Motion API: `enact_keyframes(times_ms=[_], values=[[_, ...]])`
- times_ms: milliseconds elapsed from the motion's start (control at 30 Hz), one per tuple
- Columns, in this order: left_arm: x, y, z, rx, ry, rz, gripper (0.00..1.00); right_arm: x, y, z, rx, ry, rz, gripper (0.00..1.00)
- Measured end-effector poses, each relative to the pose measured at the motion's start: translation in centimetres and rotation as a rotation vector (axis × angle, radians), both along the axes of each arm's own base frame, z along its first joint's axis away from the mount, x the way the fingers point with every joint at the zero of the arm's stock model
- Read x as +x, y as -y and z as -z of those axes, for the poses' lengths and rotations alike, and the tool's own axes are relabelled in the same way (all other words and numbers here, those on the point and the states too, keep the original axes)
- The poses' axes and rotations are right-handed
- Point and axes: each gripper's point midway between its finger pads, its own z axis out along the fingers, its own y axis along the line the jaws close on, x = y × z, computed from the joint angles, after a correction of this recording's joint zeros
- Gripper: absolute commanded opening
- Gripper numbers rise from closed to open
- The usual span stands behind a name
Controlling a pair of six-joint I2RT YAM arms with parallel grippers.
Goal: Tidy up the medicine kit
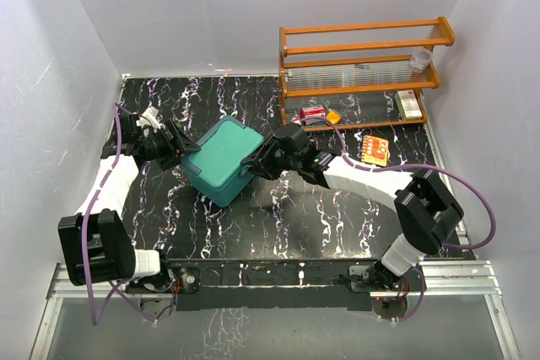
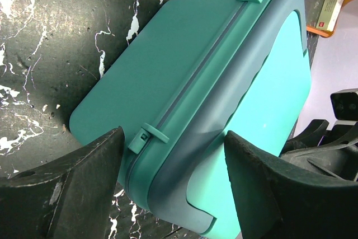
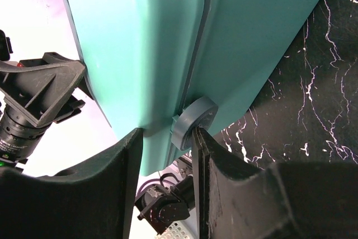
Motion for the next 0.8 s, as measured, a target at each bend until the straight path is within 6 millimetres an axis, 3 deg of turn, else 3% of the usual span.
enact_keyframes(times_ms=[400,633,800], values=[[0.04,0.03,0.00,-0.002,0.000,0.002,0.69,-0.25,0.29,0.31,-0.018,-0.037,0.012,0.00],[0.05,0.03,-0.01,-0.002,0.000,0.002,0.69,-0.25,0.27,0.11,-0.018,-0.038,0.012,0.00],[0.06,0.03,-0.03,-0.002,-0.001,0.002,0.69,-0.23,0.29,0.03,-0.018,-0.034,0.012,0.12]])
